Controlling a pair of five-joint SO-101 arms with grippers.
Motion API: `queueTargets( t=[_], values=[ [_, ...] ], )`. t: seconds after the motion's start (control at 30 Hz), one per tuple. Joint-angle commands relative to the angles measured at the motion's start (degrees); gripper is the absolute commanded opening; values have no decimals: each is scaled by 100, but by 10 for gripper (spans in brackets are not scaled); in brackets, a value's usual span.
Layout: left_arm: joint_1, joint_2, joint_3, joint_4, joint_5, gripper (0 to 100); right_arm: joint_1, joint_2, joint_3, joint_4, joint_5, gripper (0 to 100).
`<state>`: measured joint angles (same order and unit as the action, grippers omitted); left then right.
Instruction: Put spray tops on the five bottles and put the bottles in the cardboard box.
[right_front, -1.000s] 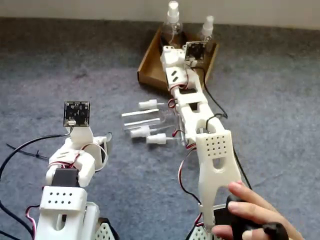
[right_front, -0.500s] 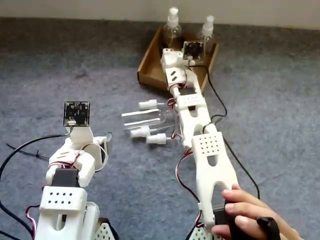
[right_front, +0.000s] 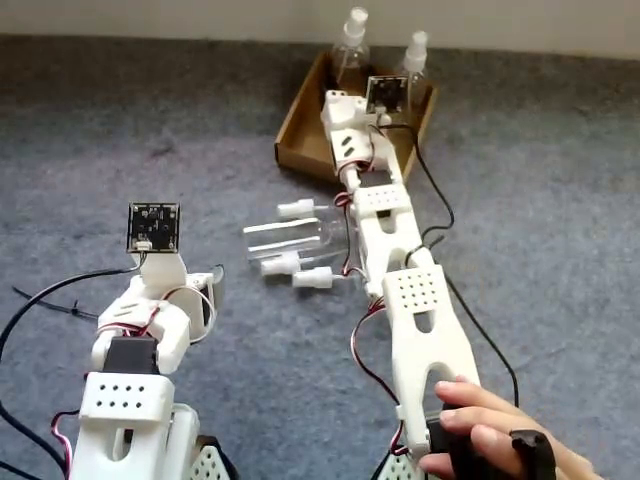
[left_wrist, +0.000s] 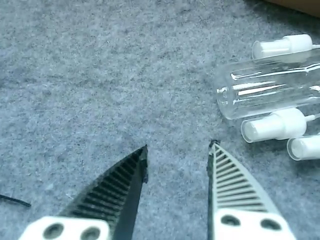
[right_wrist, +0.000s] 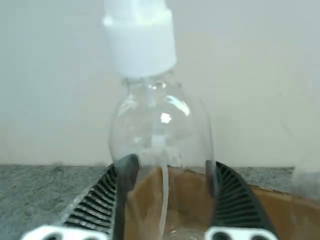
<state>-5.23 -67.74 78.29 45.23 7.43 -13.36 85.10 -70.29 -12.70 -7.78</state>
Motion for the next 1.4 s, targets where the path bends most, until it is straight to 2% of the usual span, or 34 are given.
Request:
queueTargets(
  t=[0.0, 0.23, 0.43, 0.63, 0.77, 1.37],
  values=[
    [119, -75, -57, -79, -44, 189, 57, -127, -338, 22, -26, 142],
    [119, -84, -57, -79, -44, 189, -84, -92, -338, 207, 457, 146],
    [119, -84, -66, -79, -44, 189, -101, -92, -330, 251, 422, 252],
    [119, -84, -66, -79, -44, 189, -110, -84, -321, 268, 422, 252],
    [119, -84, -66, -79, -44, 189, -127, -84, -321, 629, 422, 252],
    [119, -84, -66, -79, -44, 189, -136, -136, -374, 646, 466, 257]
  ],
)
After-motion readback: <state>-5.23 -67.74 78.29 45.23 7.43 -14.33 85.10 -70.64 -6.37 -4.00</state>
